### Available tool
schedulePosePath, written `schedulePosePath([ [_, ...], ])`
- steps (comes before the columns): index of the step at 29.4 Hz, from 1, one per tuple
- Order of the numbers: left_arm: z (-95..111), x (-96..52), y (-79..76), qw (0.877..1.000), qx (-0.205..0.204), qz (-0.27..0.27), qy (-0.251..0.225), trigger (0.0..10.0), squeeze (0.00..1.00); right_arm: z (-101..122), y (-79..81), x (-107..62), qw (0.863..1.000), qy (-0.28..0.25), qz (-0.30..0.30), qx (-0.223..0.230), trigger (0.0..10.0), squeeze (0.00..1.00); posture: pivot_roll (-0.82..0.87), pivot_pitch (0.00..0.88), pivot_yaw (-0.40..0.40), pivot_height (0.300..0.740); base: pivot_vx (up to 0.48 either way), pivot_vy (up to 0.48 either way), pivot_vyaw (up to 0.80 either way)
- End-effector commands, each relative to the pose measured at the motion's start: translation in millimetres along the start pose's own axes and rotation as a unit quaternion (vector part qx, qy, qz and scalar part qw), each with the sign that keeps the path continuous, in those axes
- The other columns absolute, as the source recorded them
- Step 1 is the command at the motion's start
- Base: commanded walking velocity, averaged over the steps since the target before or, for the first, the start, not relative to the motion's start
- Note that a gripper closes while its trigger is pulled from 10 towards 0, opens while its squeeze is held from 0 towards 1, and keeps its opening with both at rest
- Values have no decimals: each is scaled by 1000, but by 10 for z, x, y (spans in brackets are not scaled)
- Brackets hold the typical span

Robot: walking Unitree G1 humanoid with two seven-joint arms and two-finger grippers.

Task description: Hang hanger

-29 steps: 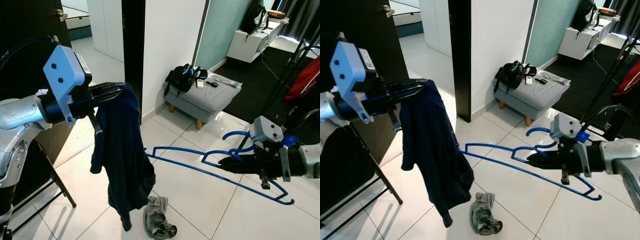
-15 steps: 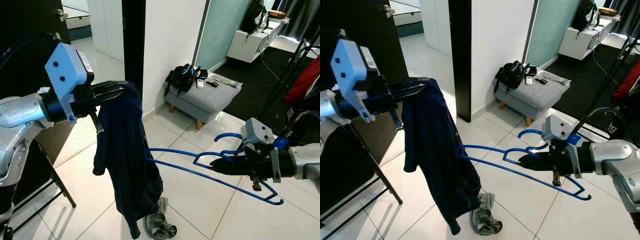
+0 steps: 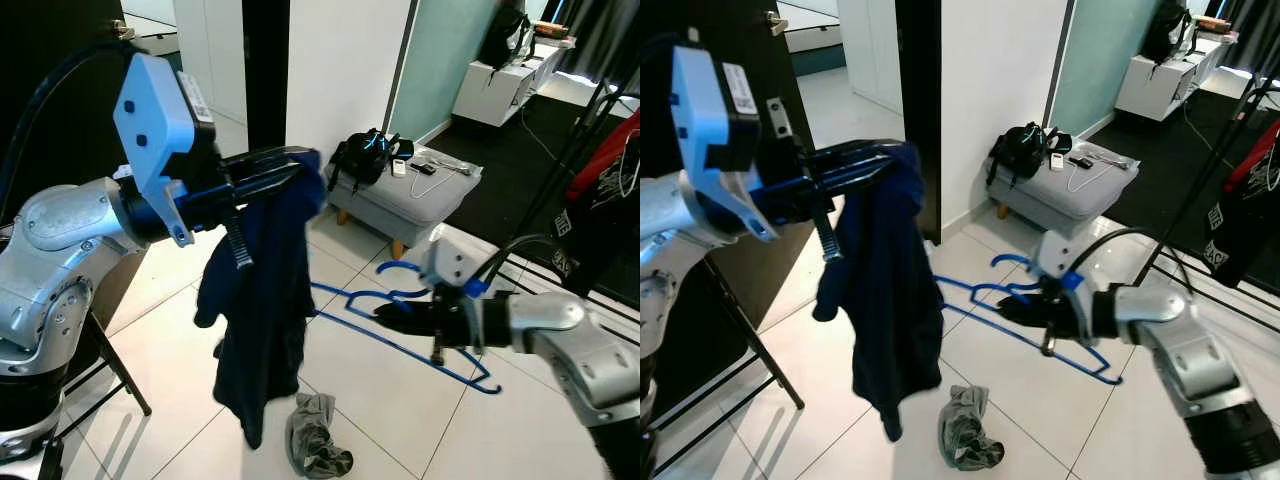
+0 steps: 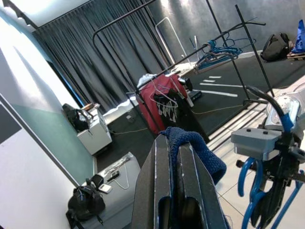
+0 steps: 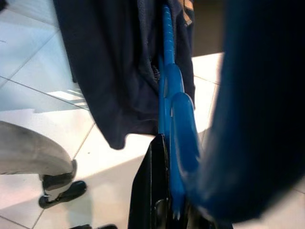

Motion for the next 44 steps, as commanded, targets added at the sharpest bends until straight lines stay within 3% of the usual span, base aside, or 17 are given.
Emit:
schedulePosePath([
  [1, 55, 74, -32, 1000, 2, -10, -17, 10000, 0, 22, -20, 60, 1000, -3, -8, -4, 10000, 0, 35, 0, -54, 740, 0, 0, 0],
  [8, 47, 116, -65, 1000, -4, -16, -22, 10000, 0, 33, -15, 181, 1000, -20, -16, 6, 10000, 0, 31, 0, -54, 740, 0, 0, 0],
  [14, 36, 118, -111, 999, -17, -22, -15, 10000, 0, 51, -287, 252, 989, -44, -139, 33, 10000, 0, 35, 0, -53, 740, 0, 0, 0],
  [16, 36, 118, -111, 999, -17, -22, -15, 10000, 0, 51, -287, 252, 989, -44, -139, 33, 10000, 0, 35, 0, -53, 740, 0, 0, 0],
  [17, 7, 114, -153, 999, -23, -24, -9, 10000, 0, 102, -411, 239, 977, -73, -191, 57, 10000, 0, 40, 0, -54, 740, 0, 0, 0],
  [19, 7, 114, -153, 999, -23, -24, -9, 10000, 0, 102, -411, 239, 977, -73, -191, 57, 10000, 0, 40, 0, -54, 740, 0, 0, 0],
  [21, -98, 102, -256, 999, -35, -28, 11, 10000, 0, 274, -614, 178, 940, -170, -267, 129, 10000, 0, 45, 0, -58, 740, 0, 0, 0],
  [22, -98, 102, -256, 999, -35, -28, 11, 10000, 0, 274, -614, 178, 940, -170, -267, 129, 10000, 0, 45, 0, -58, 740, 0, 0, 0],
  [23, -166, 112, -338, 998, -48, -31, 19, 10000, 0, 392, -677, 134, 913, -236, -282, 174, 10000, 0, 47, 0, -58, 740, 0, 0, 0],
  [24, -166, 112, -338, 998, -48, -31, 19, 10000, 0, 392, -677, 134, 913, -236, -282, 174, 10000, 0, 47, 0, -58, 740, 0, 0, 0],
  [26, -307, 177, -584, 994, -94, -43, 22, 10000, 0, 580, -753, 66, 857, -346, -289, 250, 10000, 0, 48, 0, -56, 740, 0, 0, 0],
  [29, -345, 202, -669, 992, -111, -48, 21, 10000, 0, 622, -768, 56, 840, -371, -289, 269, 10000, 0, 48, 0, -56, 740, 0, 0, 0],
  [31, -489, 278, -902, 987, -141, -66, 33, 10000, 0, 705, -795, 74, 809, -413, -280, 311, 10000, 0, 58, 0, -53, 740, 0, 0, 0],
  [33, -489, 278, -902, 987, -141, -66, 33, 10000, 0, 705, -795, 74, 809, -413, -280, 311, 10000, 0, 58, 0, -53, 740, 0, 0, 0],
  [35, -640, 361, -1149, 981, -170, -83, 49, 10000, 0, 799, -798, 126, 787, -441, -264, 342, 10000, 0, 57, 0, -50, 740, 0, 0, 0],
  [37, -666, 376, -1199, 979, -176, -86, 53, 10000, 0, 822, -798, 142, 782, -445, -261, 348, 10000, 0, 52, 0, -47, 740, 0, 0, 0],
  [44, -747, 463, -1297, 977, -190, -78, 55, 10000, 0, 926, -698, 274, 784, -445, -232, 366, 10000, 0, 47, 0, -45, 740, 0, 0, 0],
])
Point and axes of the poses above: a point about 5 cm out from each wrist's last joint towards the gripper, its own x axis pointing out of the wrist towards the gripper, its own z axis along the axis of the wrist's last joint, y = z × x, the point moved 1 cm from there along x, pointing out of the wrist towards the gripper
